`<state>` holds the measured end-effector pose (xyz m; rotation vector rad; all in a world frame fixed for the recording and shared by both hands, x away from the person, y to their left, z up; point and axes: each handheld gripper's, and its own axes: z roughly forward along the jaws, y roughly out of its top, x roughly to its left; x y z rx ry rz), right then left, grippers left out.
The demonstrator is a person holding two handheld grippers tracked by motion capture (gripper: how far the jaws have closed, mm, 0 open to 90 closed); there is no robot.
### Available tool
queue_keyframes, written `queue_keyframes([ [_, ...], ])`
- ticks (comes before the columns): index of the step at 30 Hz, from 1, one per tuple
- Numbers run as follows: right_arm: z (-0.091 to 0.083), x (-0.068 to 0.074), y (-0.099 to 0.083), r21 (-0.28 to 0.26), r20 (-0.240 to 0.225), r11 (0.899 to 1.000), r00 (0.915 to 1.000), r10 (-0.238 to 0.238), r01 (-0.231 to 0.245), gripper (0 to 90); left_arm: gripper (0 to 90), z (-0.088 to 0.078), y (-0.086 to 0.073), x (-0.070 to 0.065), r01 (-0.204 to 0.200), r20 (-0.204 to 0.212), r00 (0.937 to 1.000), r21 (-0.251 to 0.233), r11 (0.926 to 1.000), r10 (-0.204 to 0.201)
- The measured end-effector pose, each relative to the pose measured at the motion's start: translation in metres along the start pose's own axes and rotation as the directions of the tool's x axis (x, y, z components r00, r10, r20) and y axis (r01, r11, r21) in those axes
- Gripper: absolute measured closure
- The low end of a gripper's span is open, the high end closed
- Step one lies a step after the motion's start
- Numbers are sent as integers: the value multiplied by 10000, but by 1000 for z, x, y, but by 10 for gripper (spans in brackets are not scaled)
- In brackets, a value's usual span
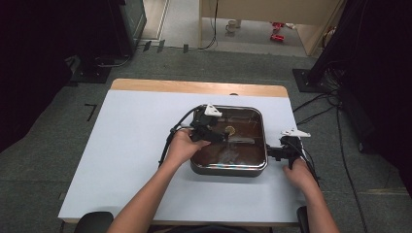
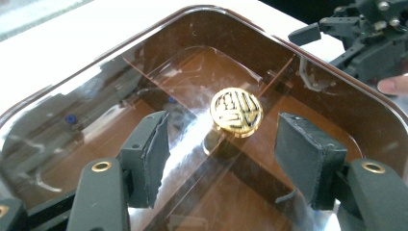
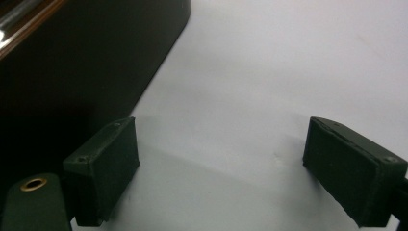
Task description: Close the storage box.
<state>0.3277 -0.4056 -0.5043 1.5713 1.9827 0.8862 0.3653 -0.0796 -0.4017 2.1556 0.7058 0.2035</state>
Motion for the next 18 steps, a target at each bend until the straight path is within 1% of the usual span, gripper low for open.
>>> queue_keyframes([
  [4,0,0,0,6,-3,10000,10000,0,0,118,339,-13,-10,4,180,41,9998,-237,9996,-180],
  [9,0,0,0,-5,-1,10000,10000,-10,10,118,309,-31,-24,9,341,24,9994,-380,9987,-341],
  [10,0,0,0,-2,-2,10000,10000,-6,6,118,299,-33,-26,10,344,-12,9994,-408,9986,-345],
  [11,0,0,0,-5,2,10000,10000,-2,2,118,293,-39,-32,11,303,-155,9994,-456,9985,-310],
  [13,0,0,0,-6,1,10000,10000,1,-1,118,286,-43,-35,12,271,-213,9994,-436,9987,-280],
  [16,0,0,0,-9,2,10000,10000,-1,1,118,276,-51,-43,14,322,-272,9991,-462,9984,-335],
  [18,0,0,0,-7,3,10000,10000,2,-2,118,276,-57,-48,16,454,-338,9983,-498,9977,-472],
])
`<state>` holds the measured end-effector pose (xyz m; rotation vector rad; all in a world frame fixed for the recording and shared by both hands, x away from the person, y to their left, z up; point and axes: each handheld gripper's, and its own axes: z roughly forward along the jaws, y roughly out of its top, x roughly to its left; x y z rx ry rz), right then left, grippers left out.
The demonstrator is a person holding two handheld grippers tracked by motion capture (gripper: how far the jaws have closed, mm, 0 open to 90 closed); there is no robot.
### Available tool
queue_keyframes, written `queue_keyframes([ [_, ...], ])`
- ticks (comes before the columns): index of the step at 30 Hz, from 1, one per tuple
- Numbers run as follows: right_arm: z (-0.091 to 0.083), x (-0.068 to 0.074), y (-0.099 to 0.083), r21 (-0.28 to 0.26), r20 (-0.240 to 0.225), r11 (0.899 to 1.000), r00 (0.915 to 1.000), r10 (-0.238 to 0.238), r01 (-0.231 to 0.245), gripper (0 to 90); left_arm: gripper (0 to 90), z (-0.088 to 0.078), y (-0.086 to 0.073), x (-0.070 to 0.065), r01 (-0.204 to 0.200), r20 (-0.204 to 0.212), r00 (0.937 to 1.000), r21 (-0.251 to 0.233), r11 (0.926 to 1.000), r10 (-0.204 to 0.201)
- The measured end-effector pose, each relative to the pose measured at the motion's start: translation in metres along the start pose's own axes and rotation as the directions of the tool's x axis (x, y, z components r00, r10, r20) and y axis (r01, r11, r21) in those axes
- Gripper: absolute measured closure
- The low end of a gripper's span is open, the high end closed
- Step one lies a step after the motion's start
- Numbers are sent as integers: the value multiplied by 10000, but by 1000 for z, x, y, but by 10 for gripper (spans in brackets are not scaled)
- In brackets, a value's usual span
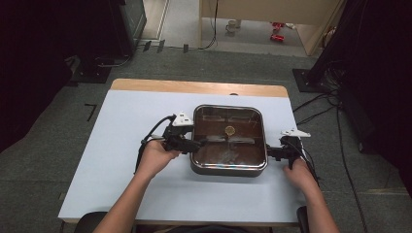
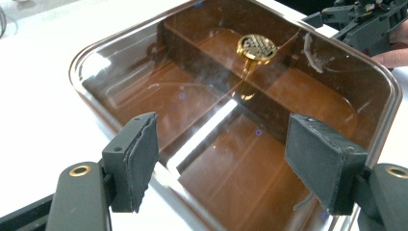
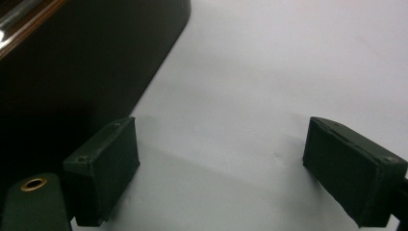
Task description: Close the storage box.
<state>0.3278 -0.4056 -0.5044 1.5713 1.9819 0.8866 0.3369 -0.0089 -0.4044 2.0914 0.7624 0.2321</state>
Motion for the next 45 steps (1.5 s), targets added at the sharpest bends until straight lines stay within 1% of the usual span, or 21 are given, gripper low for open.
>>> queue_keyframes([
  [3,0,0,0,-2,0,10000,10000,-1,1,118,276,-7,-8,4,176,-62,9998,-128,9998,-177],
  [4,0,0,0,-1,0,10000,10000,-3,3,118,276,-11,-14,6,192,-166,9997,-127,9997,-195],
  [7,0,0,0,-1,1,10000,10000,-2,2,118,276,-15,-20,9,196,-299,9994,-80,9998,-198],
  [9,0,0,0,-3,-1,10000,10000,-2,2,118,275,-18,-27,12,254,-417,9988,-129,9996,-260],
  [10,0,0,0,2,-3,10000,10000,12,-12,118,273,-21,-35,15,339,-452,9984,-134,9993,-345],
  [11,0,0,0,2,-3,10000,10000,12,-12,118,273,-21,-35,15,339,-452,9984,-134,9993,-345],
  [17,0,0,0,-2,0,10000,10000,4,-4,118,265,-26,-56,21,438,-726,9963,-308,9986,-459],
  [20,0,0,0,0,0,10000,10000,-1,1,118,255,-27,-68,26,462,-972,9940,-394,9982,-499],
  [23,0,0,0,-2,1,10000,10000,-1,1,118,251,-25,-79,29,437,-1152,9923,-130,9990,-449],
  [24,0,0,0,-6,2,10000,10000,3,-3,118,248,-22,-86,31,484,-1245,9912,167,9987,-460],
  [27,0,0,0,-6,-1,10000,10000,12,-12,118,246,-20,-93,32,486,-1361,9897,327,9983,-438],
  [29,0,0,0,-9,0,10000,10000,9,-9,118,246,-17,-99,32,464,-1349,9901,510,9976,-391],
  [30,0,0,0,-7,0,10000,10000,10,-10,118,246,-14,-103,32,428,-1313,9908,839,9956,-316],
  [31,0,0,0,-5,0,10000,10000,9,-9,118,246,-14,-103,32,428,-1313,9908,839,9956,-316],
  [33,0,0,0,-7,-1,10000,10000,5,-5,118,246,-10,-108,33,599,-1249,9911,1125,9918,-457],
  [34,0,0,0,-7,-1,10000,10000,5,-5,118,246,-10,-108,33,599,-1249,9911,1125,9918,-457],
  [35,0,0,0,-6,0,10000,10000,7,-7,118,246,-8,-110,33,592,-1213,9917,1285,9899,-436],
  [38,0,0,0,-6,0,10000,10000,4,-4,118,235,-7,-112,32,444,-1221,9921,1254,9911,-290],
  [42,0,0,0,-4,0,10000,10000,8,-8,118,219,-6,-114,31,537,-1158,9924,1062,9929,-413],
  [43,0,0,0,-5,0,10000,10000,8,-8,118,195,-6,-114,31,556,-1110,9928,1040,9930,-440],
  [45,0,0,0,-4,0,10000,10000,9,-9,118,176,-4,-115,28,667,-1335,9896,939,9933,-539],
])
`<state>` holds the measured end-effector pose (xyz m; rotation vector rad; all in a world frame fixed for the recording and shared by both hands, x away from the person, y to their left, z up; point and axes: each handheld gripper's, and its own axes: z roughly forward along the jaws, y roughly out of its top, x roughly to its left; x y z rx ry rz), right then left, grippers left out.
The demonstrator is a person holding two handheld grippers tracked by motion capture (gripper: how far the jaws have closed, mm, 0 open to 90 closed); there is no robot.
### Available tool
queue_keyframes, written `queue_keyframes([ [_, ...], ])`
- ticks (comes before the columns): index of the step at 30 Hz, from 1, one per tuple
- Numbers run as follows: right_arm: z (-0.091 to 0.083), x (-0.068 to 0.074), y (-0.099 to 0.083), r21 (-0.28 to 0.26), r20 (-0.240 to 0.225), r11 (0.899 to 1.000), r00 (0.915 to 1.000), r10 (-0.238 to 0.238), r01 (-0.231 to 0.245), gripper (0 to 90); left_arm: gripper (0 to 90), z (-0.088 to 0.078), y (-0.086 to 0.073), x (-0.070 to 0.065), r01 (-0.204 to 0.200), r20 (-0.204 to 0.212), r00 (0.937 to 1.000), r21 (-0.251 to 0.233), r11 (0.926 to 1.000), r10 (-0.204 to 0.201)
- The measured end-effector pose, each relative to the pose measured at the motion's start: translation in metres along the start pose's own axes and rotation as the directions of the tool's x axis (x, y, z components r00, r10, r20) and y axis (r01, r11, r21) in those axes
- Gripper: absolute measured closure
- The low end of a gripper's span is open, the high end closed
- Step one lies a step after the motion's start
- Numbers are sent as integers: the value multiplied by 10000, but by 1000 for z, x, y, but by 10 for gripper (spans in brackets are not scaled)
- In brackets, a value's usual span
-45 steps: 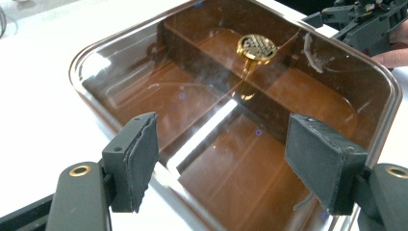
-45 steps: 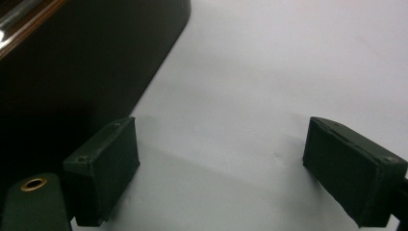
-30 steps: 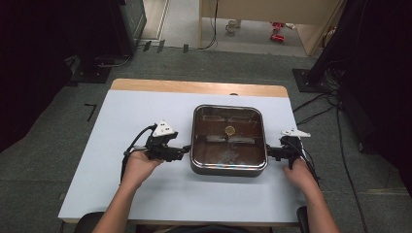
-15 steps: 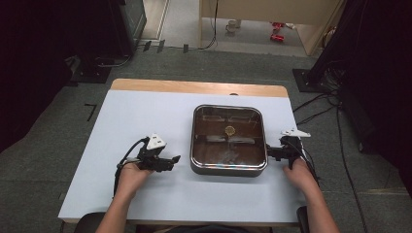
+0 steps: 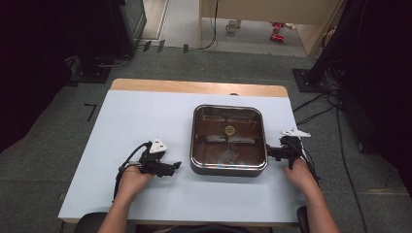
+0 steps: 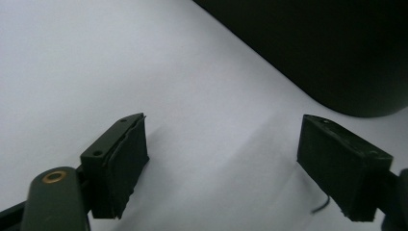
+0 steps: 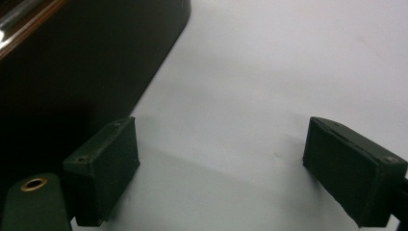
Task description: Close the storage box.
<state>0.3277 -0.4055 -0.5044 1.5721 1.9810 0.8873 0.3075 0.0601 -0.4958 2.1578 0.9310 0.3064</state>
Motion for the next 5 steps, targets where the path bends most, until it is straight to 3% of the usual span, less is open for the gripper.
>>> queue_keyframes([
  [5,0,0,0,1,-1,10000,10000,-3,3,118,175,1,-3,-5,-168,-363,9992,-205,9996,161],
])
